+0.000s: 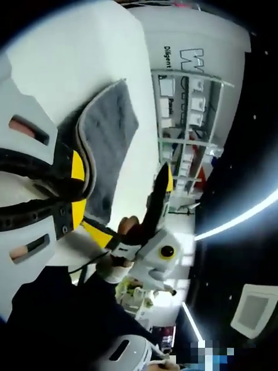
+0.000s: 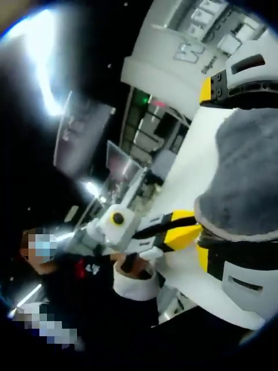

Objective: Open the folded towel by lifting each exposed corner and separating the folded layers until the towel lies flat within the target outline without major curled edges

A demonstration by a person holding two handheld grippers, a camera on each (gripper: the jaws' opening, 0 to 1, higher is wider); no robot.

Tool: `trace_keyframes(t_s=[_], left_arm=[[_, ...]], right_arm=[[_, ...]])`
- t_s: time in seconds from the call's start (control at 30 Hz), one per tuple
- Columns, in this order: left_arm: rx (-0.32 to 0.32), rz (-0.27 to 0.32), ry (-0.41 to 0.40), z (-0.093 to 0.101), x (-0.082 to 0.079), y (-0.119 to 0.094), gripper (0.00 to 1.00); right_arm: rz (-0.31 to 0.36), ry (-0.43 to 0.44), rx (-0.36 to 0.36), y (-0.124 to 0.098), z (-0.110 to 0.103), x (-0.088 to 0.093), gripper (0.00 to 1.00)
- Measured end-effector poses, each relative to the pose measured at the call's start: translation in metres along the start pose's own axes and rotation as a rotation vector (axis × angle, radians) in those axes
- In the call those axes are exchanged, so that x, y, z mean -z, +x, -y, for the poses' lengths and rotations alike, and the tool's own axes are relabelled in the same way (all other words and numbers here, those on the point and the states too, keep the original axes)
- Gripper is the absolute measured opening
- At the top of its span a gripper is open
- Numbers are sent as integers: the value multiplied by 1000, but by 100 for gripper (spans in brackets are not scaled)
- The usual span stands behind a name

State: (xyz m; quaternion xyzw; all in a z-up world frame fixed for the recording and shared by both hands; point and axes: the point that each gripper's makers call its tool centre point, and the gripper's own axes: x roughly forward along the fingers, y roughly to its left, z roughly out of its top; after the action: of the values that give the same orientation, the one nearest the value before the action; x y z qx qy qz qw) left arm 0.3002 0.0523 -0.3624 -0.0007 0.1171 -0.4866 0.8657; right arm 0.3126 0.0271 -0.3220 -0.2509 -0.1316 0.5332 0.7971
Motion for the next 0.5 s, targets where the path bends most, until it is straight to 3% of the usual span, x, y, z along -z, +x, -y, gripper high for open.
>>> trace_keyframes(t_s=[0.33, 0.5], left_arm=[[-28, 67, -101, -8, -10, -2, 4], [-44, 92, -123, -11, -15, -5, 4]], right_arm=[[-43, -102, 111, -2, 5, -1, 89], [-65, -163, 119, 2, -1, -2, 84]])
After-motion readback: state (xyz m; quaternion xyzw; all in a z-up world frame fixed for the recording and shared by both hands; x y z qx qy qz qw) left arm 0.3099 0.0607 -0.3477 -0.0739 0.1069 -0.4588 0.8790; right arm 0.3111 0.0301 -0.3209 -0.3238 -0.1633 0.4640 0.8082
